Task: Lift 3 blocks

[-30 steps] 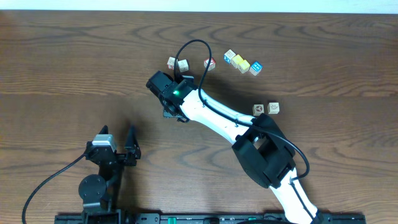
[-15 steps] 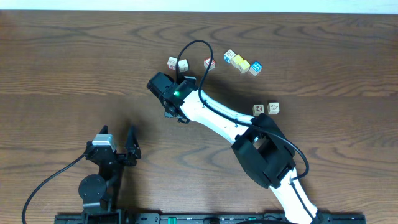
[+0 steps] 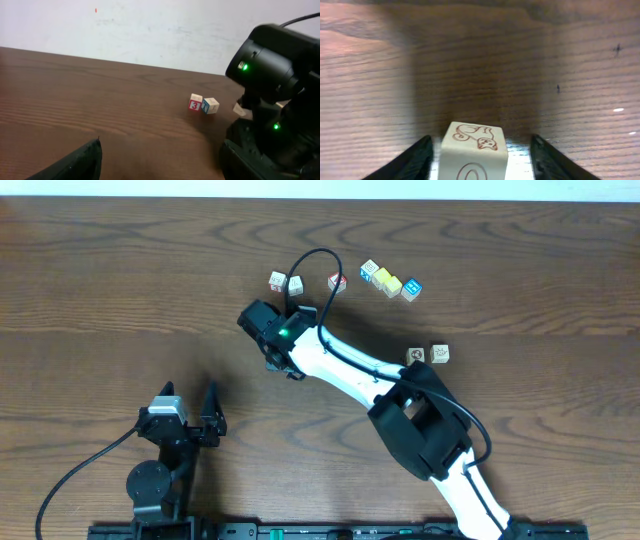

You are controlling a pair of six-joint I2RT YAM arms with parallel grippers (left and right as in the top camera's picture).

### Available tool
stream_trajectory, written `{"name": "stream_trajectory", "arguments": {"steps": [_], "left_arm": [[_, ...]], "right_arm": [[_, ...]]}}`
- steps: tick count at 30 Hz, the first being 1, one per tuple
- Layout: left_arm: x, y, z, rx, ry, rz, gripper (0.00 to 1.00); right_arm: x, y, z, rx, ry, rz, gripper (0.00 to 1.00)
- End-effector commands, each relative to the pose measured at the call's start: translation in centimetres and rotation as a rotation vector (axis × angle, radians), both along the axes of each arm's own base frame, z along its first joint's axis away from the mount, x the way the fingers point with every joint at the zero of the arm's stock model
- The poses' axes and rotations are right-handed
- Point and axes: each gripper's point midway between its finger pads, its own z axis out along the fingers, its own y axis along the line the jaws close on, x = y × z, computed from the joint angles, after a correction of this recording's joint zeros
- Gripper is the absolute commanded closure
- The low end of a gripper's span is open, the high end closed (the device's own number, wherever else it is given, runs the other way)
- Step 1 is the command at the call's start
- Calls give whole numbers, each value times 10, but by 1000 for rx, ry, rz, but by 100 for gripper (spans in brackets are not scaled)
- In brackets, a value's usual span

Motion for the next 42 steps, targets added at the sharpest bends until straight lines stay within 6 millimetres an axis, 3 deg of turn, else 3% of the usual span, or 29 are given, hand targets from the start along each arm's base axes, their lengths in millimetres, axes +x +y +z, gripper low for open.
{"name": "stream_trajectory", "arguments": {"steps": [1,5,15,27,31,36,42], "left_arm": [[-1,-3,-16,-12,49,-18,25],[-1,-3,-16,-12,49,-18,25],[-1,-3,-16,-12,49,-18,25],[-1,-3,-16,-12,49,-18,25],[-1,-3,-16,-12,49,-18,25],[-1,-3,-16,-12,49,-18,25],[-1,-3,-16,-12,49,-18,25]], "right_arm": [[2,-10,-11,-23,14,-39,48],[1,-12,-13,-8,40,-45,55],[13,-48,-16,5,137,-134,72],[24,-102,-18,70,323,-76,73],[18,-128,-17,86,417,-39,77],[3,-158,-13,42,514,13,73],[-10,-172,-10,2,576,53,71]]}}
